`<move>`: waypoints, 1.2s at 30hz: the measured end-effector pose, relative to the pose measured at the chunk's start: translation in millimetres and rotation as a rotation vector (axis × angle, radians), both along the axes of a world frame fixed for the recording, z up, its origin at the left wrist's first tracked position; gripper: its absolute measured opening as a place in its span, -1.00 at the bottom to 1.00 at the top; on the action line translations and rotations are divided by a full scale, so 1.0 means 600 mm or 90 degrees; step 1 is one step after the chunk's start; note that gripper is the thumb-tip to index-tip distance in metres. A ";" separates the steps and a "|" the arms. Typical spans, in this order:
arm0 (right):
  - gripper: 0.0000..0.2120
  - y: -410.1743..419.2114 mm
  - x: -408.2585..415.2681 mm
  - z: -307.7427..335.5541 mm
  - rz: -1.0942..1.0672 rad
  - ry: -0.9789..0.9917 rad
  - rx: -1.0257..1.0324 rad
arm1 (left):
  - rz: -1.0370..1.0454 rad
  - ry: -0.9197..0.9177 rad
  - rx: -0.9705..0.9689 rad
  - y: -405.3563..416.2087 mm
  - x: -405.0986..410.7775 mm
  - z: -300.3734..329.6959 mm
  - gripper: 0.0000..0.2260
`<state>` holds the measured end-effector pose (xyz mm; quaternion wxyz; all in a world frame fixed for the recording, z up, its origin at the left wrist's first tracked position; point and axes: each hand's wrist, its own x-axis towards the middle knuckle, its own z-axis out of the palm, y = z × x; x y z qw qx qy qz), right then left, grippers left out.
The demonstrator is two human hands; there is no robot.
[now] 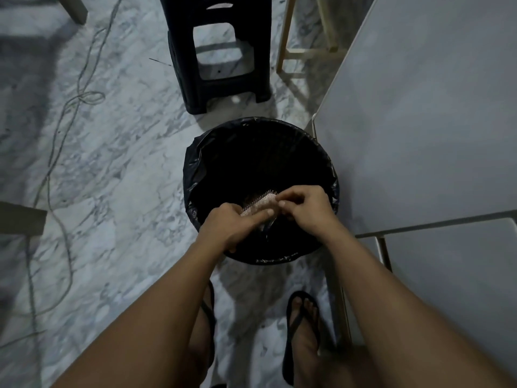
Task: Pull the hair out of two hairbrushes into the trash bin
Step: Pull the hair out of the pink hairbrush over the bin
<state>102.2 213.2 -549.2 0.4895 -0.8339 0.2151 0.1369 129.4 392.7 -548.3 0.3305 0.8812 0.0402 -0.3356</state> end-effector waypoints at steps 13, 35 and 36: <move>-0.83 -0.005 0.029 0.023 0.221 -0.003 -0.084 | -0.126 0.002 0.079 0.026 0.035 0.015 -0.32; -0.22 0.015 0.034 0.048 0.207 0.039 -0.073 | -0.139 -0.177 0.228 0.000 0.037 0.058 -0.49; -0.26 0.018 0.034 0.048 0.196 0.047 -0.117 | -0.140 -0.177 0.231 0.000 0.038 0.061 -0.49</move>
